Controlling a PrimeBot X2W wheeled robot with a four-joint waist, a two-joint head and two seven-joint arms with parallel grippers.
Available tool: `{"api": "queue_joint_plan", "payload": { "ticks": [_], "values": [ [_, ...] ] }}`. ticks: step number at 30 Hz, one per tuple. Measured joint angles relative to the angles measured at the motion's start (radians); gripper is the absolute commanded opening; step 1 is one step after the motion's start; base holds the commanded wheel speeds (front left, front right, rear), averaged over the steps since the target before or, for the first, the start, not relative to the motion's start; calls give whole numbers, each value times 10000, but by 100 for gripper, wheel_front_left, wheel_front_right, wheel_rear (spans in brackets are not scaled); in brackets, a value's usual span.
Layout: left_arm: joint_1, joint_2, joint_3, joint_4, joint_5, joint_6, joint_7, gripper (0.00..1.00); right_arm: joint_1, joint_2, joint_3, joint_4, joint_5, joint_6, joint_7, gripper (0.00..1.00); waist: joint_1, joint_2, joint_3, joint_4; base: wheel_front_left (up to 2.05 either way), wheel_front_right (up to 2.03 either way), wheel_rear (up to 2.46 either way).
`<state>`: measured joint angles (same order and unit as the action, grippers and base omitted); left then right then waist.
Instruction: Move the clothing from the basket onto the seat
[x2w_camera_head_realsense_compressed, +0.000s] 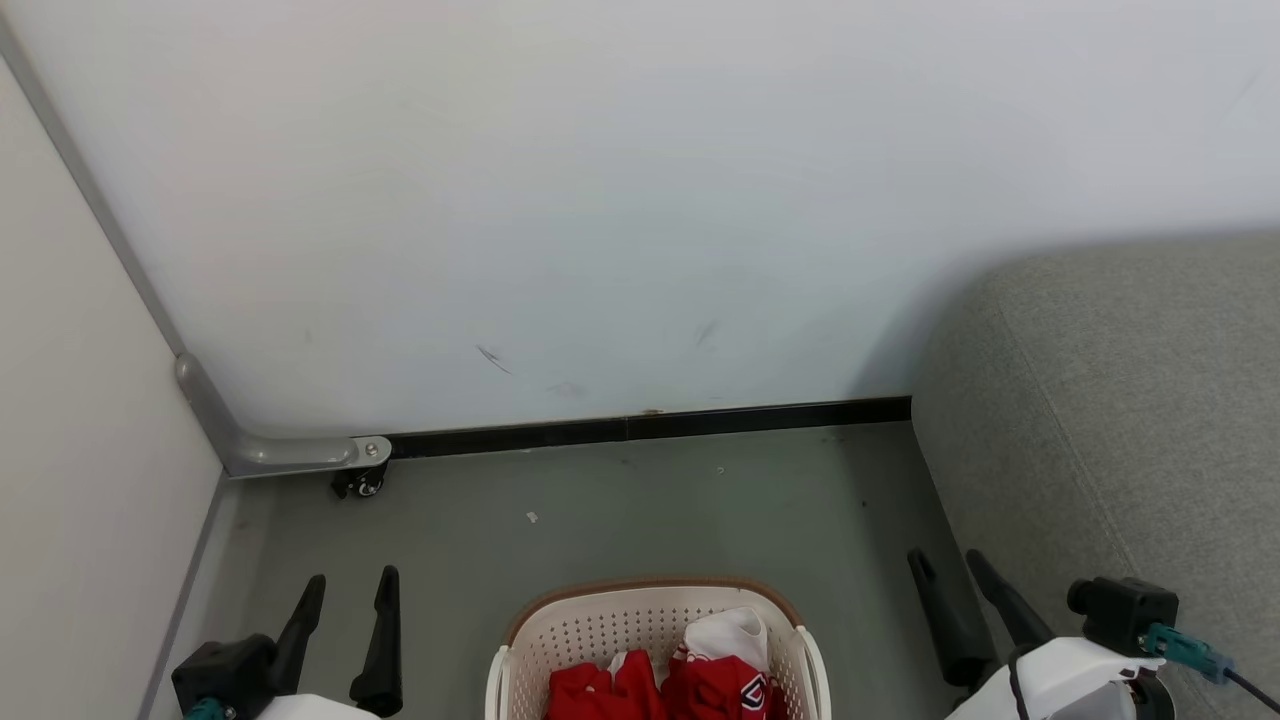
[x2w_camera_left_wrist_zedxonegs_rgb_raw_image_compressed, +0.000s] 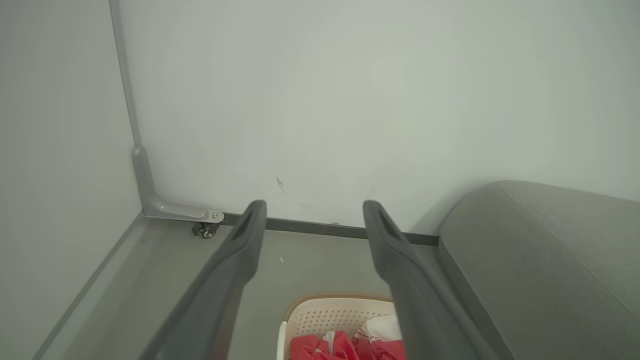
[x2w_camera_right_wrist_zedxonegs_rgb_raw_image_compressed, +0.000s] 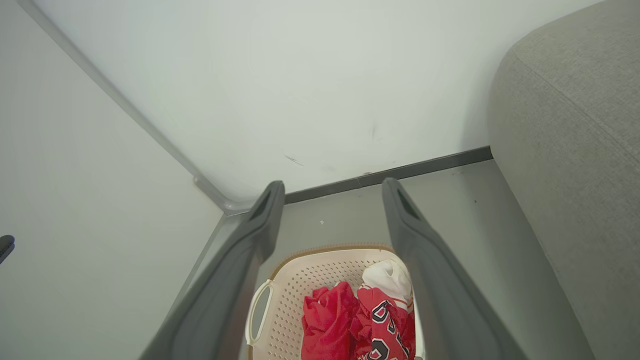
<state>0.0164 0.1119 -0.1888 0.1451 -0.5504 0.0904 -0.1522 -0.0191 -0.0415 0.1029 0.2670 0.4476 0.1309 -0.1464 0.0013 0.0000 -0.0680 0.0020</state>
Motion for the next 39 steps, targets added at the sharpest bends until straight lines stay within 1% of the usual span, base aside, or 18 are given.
{"api": "queue_joint_plan", "payload": {
  "ticks": [4,10,13,24,26,39],
  "values": [
    [4,10,-88,-58,579,213,-148,100,1,2,38,0,-683,0,-163,100,-3,0,-10,1,0,0,0],
    [24,50,-253,-144,1384,395,-355,100,3,4,136,-2,-1570,0,-387,100,-5,0,-30,-1,0,0,0],
    [70,58,-349,-159,1806,418,-445,100,3,4,209,-6,-2048,0,-491,100,-6,0,-42,-2,0,0,0],
    [116,86,-614,-192,3193,746,-836,100,4,0,474,-82,-3636,0,-859,100,-7,0,-97,-18,0,0,0],
    [117,86,-673,-194,3540,761,-976,100,4,-2,546,-105,-4086,0,-974,100,-7,0,-112,-24,0,0,0],
    [117,21,-596,119,3413,757,-976,100,5,-2,650,-230,-4011,0,-1014,100,-8,0,-115,-44,0,0,0]
  ]
}}
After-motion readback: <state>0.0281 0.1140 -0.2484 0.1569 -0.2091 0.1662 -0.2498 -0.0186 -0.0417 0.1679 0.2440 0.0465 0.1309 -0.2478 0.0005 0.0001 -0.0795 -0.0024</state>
